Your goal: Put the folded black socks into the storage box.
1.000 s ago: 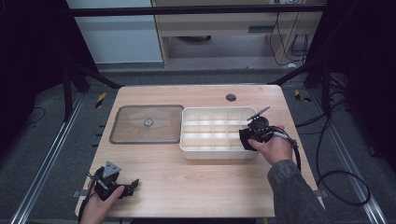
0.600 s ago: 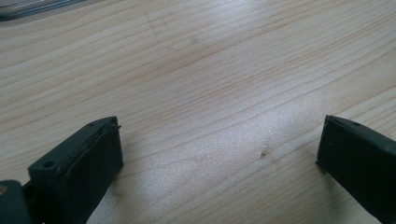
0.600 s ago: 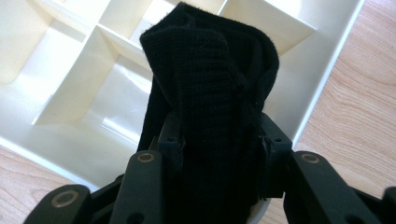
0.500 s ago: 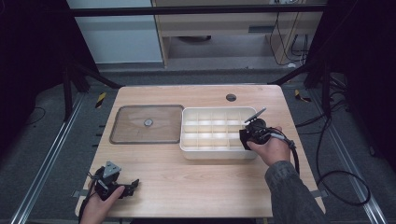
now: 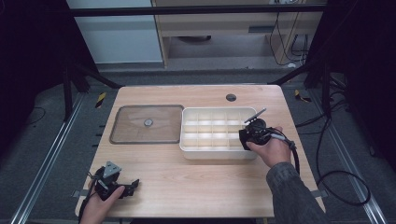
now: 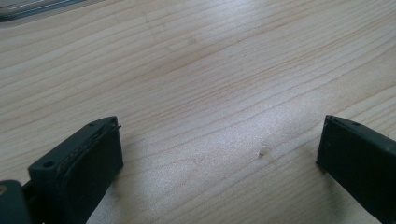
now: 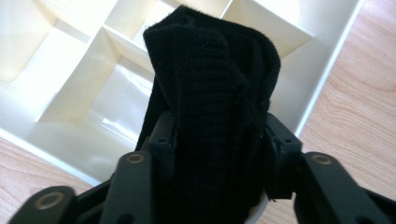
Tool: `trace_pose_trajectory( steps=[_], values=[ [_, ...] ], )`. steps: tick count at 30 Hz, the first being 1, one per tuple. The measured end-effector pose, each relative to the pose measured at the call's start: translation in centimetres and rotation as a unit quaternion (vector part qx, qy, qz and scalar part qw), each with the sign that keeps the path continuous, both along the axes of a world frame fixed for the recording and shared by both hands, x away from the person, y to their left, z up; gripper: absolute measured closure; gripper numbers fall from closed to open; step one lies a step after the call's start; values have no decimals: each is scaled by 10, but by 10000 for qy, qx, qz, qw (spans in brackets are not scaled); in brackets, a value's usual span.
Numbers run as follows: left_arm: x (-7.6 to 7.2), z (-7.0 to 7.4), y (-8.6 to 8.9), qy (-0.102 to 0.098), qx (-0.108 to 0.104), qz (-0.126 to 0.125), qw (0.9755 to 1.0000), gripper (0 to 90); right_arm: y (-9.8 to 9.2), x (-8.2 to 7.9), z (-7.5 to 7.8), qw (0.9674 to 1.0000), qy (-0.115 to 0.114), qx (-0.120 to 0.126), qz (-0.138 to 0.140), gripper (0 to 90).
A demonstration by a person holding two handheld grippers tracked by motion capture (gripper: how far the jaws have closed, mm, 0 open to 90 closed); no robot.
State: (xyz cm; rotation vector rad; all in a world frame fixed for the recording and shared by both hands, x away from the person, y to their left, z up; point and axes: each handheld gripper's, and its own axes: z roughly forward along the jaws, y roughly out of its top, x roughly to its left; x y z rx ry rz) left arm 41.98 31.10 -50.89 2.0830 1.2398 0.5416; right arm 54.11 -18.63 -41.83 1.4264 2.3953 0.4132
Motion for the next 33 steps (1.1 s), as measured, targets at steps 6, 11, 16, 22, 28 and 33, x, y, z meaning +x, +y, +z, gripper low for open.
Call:
trace_pose_trajectory(
  steps=[6, 11, 16, 22, 28, 33],
  values=[
    [0, 0, 0, -7, -13, 1, 10000, 0, 0, -4, 11, 9999, -129, 87, 20, 466],
    [0, 0, 0, -6, -15, -1, 10000, 0, -1, -8, 23, 9995, -212, 208, 57, 444],
    [0, 0, 0, -7, 14, -26, 10000, 0, -2, -11, 37, 9989, -290, 354, 100, 437],
    [0, 0, 0, -1, 21, -28, 10000, 0, -5, -14, 54, 9981, -398, 453, 159, 484],
    [0, 0, 0, -3, 20, -28, 10000, 0, -10, -15, 68, 9968, -472, 633, 133, 626],
    [-1, 0, 0, -3, 19, -29, 10000, 0, -11, -15, 71, 9964, -500, 658, 188, 787]
  ],
)
